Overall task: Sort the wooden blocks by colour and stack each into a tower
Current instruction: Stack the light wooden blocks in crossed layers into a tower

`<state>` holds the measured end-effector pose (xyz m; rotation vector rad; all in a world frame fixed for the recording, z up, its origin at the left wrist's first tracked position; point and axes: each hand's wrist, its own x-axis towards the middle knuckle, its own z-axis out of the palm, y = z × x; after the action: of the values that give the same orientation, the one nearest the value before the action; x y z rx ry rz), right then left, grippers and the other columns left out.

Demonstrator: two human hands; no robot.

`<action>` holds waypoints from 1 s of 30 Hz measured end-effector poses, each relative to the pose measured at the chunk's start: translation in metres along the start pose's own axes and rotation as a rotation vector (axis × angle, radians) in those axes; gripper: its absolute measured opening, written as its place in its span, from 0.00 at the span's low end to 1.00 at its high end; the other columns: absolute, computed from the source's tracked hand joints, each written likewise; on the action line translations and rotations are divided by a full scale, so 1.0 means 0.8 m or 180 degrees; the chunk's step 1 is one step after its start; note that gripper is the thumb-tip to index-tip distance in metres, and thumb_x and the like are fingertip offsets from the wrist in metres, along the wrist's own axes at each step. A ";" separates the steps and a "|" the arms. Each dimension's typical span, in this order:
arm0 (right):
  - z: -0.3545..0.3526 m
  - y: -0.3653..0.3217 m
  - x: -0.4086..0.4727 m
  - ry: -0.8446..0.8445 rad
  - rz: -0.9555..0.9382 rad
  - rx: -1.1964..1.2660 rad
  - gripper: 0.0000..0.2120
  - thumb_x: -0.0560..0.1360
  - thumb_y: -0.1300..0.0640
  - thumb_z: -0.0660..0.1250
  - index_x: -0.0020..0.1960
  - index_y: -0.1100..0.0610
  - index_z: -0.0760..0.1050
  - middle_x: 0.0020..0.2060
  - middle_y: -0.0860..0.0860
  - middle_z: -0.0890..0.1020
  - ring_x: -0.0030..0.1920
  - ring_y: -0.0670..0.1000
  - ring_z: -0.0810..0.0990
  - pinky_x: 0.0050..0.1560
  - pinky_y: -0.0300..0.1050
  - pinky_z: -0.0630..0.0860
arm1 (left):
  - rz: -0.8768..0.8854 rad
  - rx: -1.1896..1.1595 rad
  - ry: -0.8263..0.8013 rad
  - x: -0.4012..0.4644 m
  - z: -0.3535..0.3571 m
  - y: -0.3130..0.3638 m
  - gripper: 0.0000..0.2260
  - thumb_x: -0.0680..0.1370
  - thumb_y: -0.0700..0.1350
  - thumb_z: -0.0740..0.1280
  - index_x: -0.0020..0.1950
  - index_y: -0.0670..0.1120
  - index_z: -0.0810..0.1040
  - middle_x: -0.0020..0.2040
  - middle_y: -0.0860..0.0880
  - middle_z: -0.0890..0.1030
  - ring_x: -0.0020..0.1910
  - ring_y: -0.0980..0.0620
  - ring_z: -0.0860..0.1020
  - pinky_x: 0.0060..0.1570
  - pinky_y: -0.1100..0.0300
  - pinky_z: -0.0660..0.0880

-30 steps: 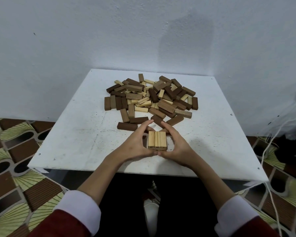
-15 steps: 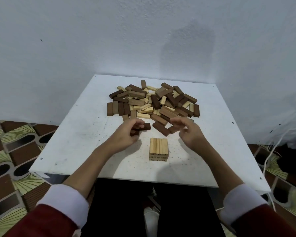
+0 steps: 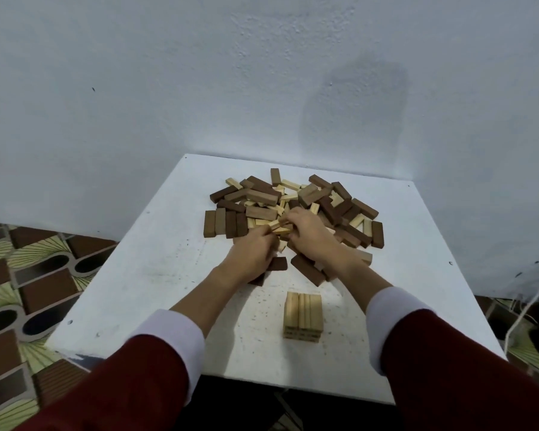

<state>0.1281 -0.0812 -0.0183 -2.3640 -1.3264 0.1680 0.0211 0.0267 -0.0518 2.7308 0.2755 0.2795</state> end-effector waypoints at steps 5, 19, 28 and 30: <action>0.009 0.006 0.024 -0.0280 -0.0212 -0.0848 0.17 0.76 0.60 0.64 0.63 0.59 0.71 0.58 0.56 0.71 0.59 0.56 0.70 0.55 0.52 0.72 | 0.0224 -0.0374 -0.0013 0.014 -0.005 -0.005 0.05 0.76 0.36 0.66 0.50 0.37 0.78 0.49 0.41 0.75 0.45 0.45 0.74 0.47 0.49 0.73; -0.013 0.007 0.017 0.0178 0.0227 -0.0234 0.08 0.74 0.59 0.67 0.51 0.62 0.77 0.47 0.54 0.74 0.51 0.52 0.71 0.47 0.45 0.70 | -0.0177 -0.0876 0.0345 0.022 -0.018 -0.002 0.04 0.77 0.37 0.64 0.50 0.39 0.77 0.46 0.46 0.76 0.47 0.46 0.74 0.40 0.64 0.65; -0.038 -0.023 -0.025 -0.0100 0.1094 0.2287 0.09 0.78 0.60 0.64 0.45 0.66 0.76 0.34 0.58 0.76 0.33 0.54 0.71 0.33 0.44 0.67 | -0.1326 -0.3387 0.0677 0.000 -0.038 0.026 0.11 0.77 0.33 0.63 0.59 0.39 0.77 0.44 0.47 0.79 0.42 0.54 0.78 0.42 0.63 0.77; -0.040 -0.031 -0.031 -0.0193 0.1060 0.2291 0.08 0.78 0.60 0.63 0.46 0.64 0.77 0.34 0.58 0.75 0.32 0.53 0.70 0.32 0.43 0.66 | -0.1312 -0.3542 0.0665 -0.007 -0.042 0.030 0.09 0.77 0.34 0.64 0.56 0.39 0.78 0.39 0.49 0.78 0.38 0.56 0.77 0.38 0.65 0.77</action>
<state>0.1051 -0.1002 0.0186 -1.9269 -0.7042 0.6925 0.0116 0.0149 -0.0130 1.5124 0.5305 0.4315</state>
